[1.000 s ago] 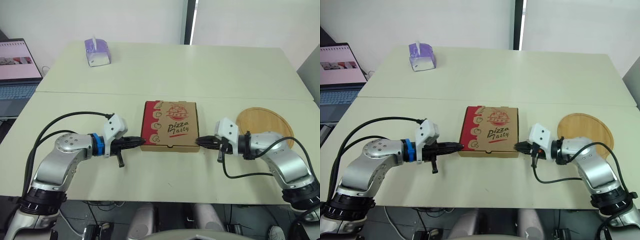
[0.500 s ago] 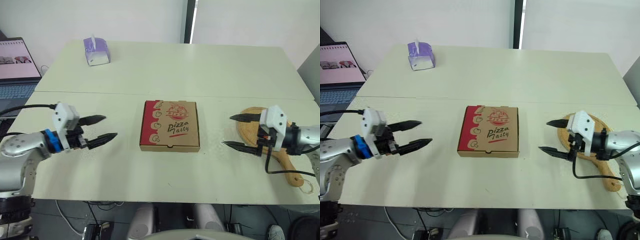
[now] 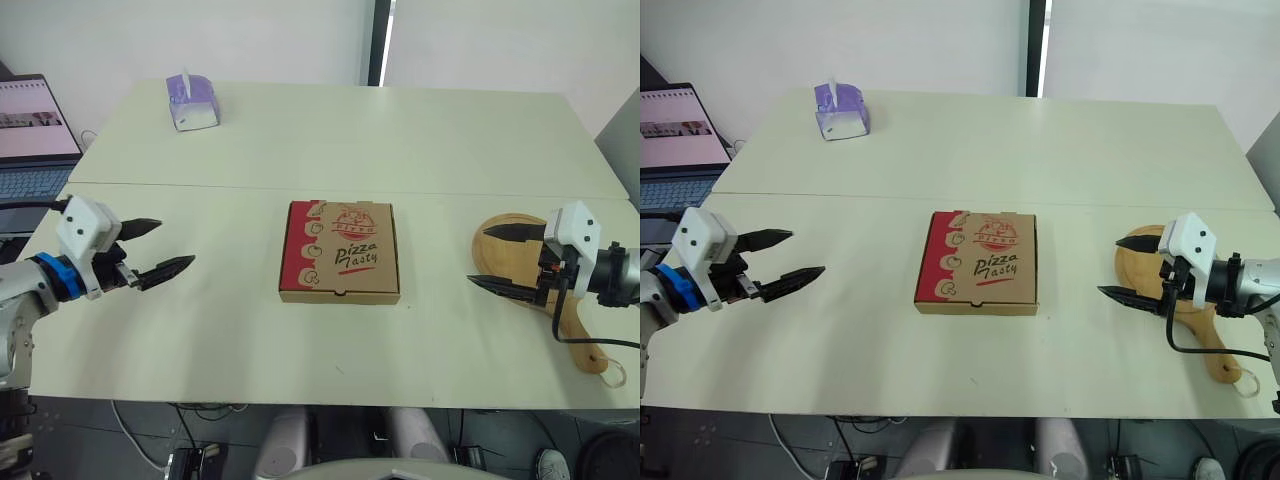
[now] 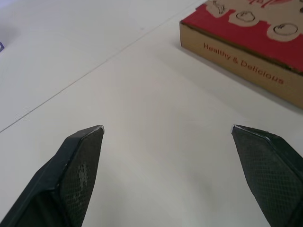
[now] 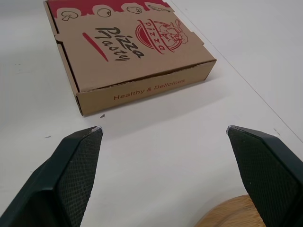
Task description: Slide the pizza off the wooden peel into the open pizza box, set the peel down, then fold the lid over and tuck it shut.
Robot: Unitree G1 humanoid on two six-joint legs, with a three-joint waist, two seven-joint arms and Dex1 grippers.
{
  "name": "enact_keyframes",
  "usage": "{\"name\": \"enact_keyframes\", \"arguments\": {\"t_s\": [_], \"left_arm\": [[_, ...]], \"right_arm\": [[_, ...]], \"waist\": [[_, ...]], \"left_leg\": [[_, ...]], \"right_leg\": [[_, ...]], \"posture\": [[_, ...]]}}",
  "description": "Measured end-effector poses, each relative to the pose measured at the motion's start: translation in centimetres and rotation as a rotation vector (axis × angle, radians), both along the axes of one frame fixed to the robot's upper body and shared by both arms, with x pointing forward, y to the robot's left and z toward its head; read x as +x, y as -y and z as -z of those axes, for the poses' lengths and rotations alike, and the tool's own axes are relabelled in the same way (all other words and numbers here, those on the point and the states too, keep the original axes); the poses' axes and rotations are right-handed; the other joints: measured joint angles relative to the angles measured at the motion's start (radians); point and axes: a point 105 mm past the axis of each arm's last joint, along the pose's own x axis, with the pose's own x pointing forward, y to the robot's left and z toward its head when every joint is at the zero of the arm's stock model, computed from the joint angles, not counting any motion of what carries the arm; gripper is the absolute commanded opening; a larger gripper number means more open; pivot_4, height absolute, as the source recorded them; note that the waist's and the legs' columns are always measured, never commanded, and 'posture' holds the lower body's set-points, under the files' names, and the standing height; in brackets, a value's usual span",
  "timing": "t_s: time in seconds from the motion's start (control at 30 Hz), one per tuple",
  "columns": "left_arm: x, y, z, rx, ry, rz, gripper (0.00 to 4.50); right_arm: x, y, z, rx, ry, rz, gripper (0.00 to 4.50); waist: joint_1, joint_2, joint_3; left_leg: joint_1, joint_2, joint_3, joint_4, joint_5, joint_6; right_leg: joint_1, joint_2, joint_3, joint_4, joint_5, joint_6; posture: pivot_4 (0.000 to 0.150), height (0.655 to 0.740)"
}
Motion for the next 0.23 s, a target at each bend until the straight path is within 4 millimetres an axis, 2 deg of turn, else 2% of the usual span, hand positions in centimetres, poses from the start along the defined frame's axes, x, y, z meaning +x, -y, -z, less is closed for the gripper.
{"name": "enact_keyframes", "arguments": {"t_s": [0.23], "left_arm": [[0.03, -0.18, 0.16, 0.008, 0.001, -0.018, 4.47]], "right_arm": [[0.09, -0.14, -0.28, 0.008, 0.008, 0.001, 4.50]], "waist": [[0.000, 0.000, 0.000]], "left_leg": [[0.000, 0.000, 0.000, 0.000, 0.000, 0.000]], "right_leg": [[0.000, 0.000, 0.000, 0.000, 0.000, 0.000]], "posture": [[0.150, 0.7400]]}}
